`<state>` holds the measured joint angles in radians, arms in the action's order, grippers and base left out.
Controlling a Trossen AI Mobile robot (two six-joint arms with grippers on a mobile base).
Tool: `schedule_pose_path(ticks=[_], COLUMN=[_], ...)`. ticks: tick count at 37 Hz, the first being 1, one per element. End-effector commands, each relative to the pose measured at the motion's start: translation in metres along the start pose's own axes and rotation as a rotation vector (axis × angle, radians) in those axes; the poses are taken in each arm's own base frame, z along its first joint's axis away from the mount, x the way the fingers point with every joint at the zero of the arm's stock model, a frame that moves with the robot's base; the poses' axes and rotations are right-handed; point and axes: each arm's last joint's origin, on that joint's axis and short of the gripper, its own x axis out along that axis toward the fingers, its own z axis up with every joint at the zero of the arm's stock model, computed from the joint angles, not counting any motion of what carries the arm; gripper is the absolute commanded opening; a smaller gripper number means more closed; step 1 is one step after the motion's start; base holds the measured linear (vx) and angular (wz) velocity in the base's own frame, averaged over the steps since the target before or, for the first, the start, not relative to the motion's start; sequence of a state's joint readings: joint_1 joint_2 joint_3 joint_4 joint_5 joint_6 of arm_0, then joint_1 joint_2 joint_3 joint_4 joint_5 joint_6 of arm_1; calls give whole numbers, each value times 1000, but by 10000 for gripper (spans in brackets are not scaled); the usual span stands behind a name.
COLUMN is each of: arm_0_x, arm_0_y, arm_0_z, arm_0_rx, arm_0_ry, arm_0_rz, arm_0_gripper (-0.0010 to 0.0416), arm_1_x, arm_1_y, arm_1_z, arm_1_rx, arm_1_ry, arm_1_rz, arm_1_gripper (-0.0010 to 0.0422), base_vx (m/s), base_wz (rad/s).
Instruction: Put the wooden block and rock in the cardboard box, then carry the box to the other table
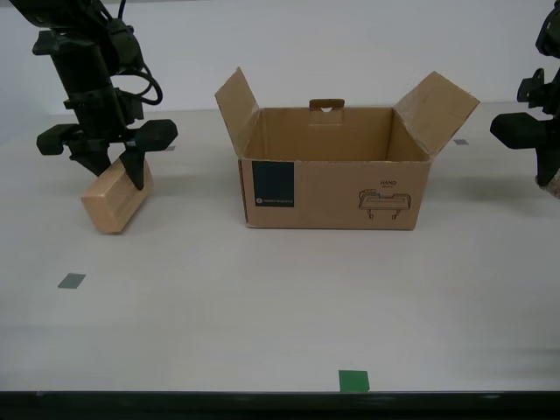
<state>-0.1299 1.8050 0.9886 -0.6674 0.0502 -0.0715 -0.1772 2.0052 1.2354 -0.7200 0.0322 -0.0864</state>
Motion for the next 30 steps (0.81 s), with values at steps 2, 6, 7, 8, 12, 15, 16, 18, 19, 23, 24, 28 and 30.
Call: schedule_pose_path(ticks=[2, 6, 7, 8, 12, 15, 16, 18, 19, 23, 24, 28, 30], arm_0_x=[-13, -24, -27, -30, -43, -54, -58, -64, -68, -79, -82, -91, -94], arm_0_y=[0, 0, -1, 0, 0, 0, 0, 1, 1, 2, 2, 3, 4], arm_0_z=[-2, -4, -4, -5, -7, -10, -11, -12, -13, -16, -17, -19, -19], arm_0_rx=[6, 10, 11, 11, 12, 12, 12, 11, 10, 13, 12, 7, -1], arm_0_ry=[-28, -56, -64, -74, -115, -149, -162, -187, -201, -244, -252, -290, -303], arm_0_rz=[1, 0, 0, 0, 2, 13, 21, 43, 52, 75, 75, 100, 143], arm_0_gripper=[-1, -1, -1, -1, -1, -1, -1, -1, -1, -1, -1, -1, -1], arm_1_x=[-13, -27, -31, -35, -51, -64, -68, -77, -82, -100, -104, -123, -133], arm_1_y=[-1, -1, -1, -1, -2, -2, -2, -2, -2, -3, -3, -3, -4], arm_1_z=[0, -1, -1, -1, -3, -5, -6, -7, -8, -12, -12, -14, -15], arm_1_rx=[2, 2, 3, 3, 2, 3, 4, 5, 6, 8, 9, 15, 19], arm_1_ry=[-34, -72, -84, -95, -138, -177, -189, -216, -230, -289, -303, -367, -398], arm_1_rz=[-8, -11, -12, -13, -17, -20, -22, -24, -25, -31, -32, -37, -43], arm_1_gripper=[-1, -1, -1, -1, -1, -1, -1, -1, -1, -1, -1, -1, -1], base_vx=[0, 0, 0, 0, 0, 0, 0, 0, 0, 0, 0, 0, 0], base_wz=[0, 0, 0, 0, 0, 0, 0, 0, 0, 0, 0, 0, 0])
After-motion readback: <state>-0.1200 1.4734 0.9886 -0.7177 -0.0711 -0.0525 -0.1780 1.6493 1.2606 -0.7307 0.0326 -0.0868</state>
